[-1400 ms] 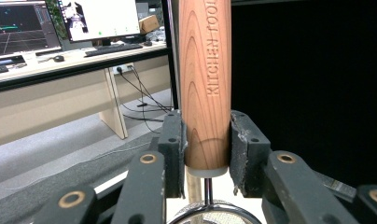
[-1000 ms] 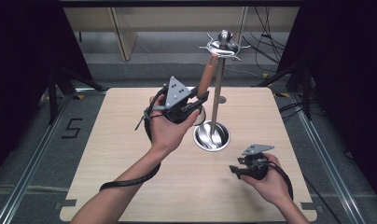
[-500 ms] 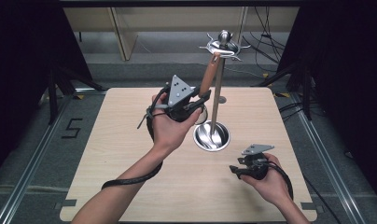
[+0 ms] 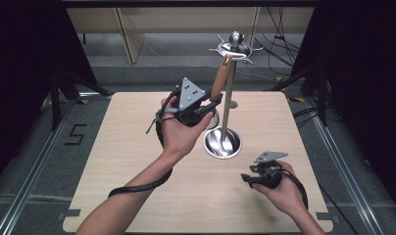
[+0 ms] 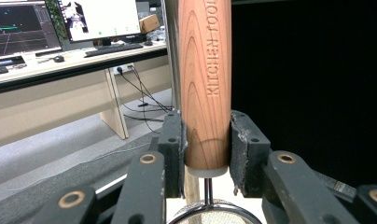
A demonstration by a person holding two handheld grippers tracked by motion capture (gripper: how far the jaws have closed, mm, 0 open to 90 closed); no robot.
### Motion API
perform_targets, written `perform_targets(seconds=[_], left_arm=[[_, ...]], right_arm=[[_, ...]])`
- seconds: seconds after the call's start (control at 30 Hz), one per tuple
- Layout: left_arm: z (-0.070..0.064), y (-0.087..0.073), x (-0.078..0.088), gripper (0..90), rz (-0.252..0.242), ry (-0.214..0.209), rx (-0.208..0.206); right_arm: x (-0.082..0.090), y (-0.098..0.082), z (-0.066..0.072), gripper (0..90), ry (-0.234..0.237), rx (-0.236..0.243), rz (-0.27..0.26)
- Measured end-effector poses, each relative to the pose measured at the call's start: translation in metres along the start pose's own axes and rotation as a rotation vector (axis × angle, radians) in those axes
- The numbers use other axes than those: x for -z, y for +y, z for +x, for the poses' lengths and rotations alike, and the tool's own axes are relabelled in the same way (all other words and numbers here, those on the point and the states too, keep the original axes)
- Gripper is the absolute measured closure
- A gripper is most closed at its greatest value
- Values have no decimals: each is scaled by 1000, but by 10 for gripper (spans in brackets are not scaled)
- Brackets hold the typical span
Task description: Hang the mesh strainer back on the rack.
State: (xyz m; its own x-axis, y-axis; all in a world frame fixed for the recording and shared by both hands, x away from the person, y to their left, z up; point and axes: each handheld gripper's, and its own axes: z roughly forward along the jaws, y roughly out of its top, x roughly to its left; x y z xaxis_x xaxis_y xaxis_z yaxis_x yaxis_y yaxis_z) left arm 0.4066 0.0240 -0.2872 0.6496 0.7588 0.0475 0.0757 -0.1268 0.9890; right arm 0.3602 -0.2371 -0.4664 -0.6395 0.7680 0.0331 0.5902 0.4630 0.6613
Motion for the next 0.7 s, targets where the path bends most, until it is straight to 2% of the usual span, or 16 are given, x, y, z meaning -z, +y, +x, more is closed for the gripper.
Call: perform_targets(seconds=[0.7], left_arm=[[0, 0, -8, 680, 11, 13, -3]], right_arm=[[0, 0, 0, 513, 0, 3, 3]])
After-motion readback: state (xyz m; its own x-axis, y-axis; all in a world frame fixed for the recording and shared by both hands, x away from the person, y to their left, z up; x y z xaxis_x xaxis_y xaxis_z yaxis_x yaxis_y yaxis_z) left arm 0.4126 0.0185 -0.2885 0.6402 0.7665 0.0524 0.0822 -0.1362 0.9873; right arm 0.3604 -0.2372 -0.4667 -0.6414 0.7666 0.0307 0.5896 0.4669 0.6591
